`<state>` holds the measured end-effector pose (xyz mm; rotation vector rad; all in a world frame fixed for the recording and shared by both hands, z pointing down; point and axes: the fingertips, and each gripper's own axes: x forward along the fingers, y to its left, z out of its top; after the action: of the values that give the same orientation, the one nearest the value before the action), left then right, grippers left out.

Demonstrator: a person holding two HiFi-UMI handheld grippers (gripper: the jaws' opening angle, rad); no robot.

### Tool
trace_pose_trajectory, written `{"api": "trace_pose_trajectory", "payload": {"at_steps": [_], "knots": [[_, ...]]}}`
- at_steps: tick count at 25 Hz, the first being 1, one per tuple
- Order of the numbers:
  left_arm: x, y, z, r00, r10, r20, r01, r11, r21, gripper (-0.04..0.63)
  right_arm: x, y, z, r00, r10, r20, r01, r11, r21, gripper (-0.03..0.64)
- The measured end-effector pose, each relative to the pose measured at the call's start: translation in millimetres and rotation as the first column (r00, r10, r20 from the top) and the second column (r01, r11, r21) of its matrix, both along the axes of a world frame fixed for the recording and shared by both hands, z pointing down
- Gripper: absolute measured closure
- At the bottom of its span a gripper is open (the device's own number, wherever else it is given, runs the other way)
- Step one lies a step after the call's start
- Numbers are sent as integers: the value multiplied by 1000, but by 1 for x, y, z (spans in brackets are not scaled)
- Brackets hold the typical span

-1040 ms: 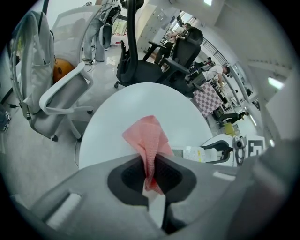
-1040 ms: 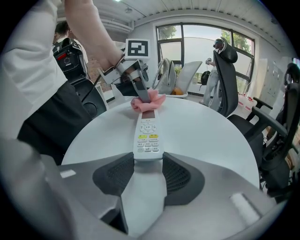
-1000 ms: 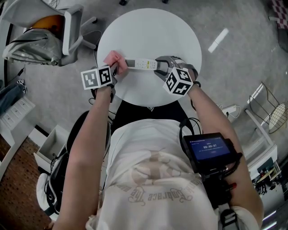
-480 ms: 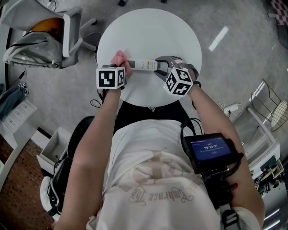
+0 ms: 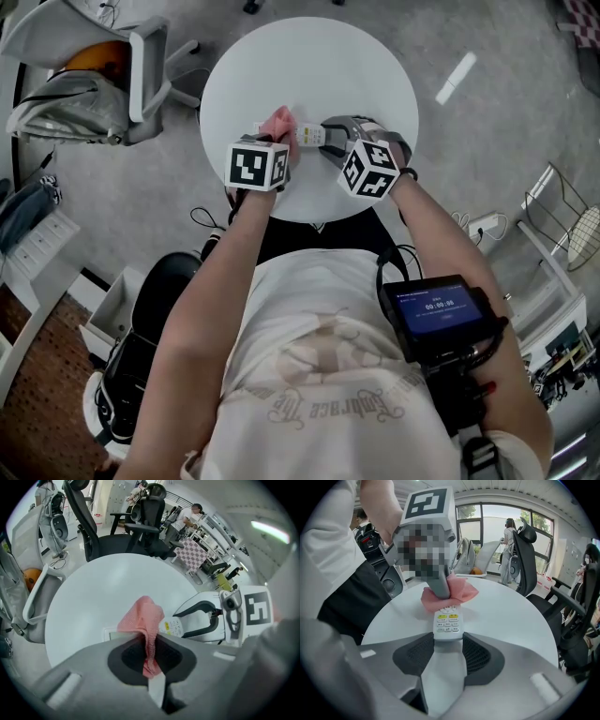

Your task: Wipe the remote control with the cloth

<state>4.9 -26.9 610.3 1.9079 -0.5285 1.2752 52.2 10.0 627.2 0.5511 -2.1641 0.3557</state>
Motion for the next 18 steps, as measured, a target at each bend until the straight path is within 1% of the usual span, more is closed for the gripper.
{"api": "trace_pose_trajectory", "payload": {"at_steps": [3, 5, 9, 11, 13, 14, 16, 18], "knots": [[17, 7, -7, 998, 4, -59, -5, 1000, -28, 575, 0, -1, -1, 1000, 2, 3, -2, 1000, 0, 417], [28, 12, -8, 996, 17, -85, -20, 999, -43, 575, 0, -1, -1, 1000, 4, 3, -4, 1000, 1, 417], [45, 19, -10, 991, 6, -132, -17, 997, -77, 575, 1, -1, -1, 1000, 15, 3, -15, 1000, 1, 417], [57, 23, -16, 981, 6, -191, -25, 995, -99, 575, 1, -2, -2, 1000, 19, 5, -19, 1000, 2, 417], [72, 27, -22, 965, 8, -263, -41, 992, -119, 575, 0, -3, -3, 1000, 18, 7, -18, 1000, 5, 417], [77, 30, -23, 960, 11, -280, -49, 991, -127, 575, 0, -3, -3, 1000, 17, 7, -17, 1000, 5, 417], [78, 33, -21, 963, 20, -270, -58, 989, -134, 575, 0, -3, -3, 1000, 16, 6, -16, 1000, 2, 417], [70, 28, -16, 971, 9, -237, -41, 991, -130, 575, 0, -2, -2, 1000, 22, 10, -22, 1000, -4, 417]]}}
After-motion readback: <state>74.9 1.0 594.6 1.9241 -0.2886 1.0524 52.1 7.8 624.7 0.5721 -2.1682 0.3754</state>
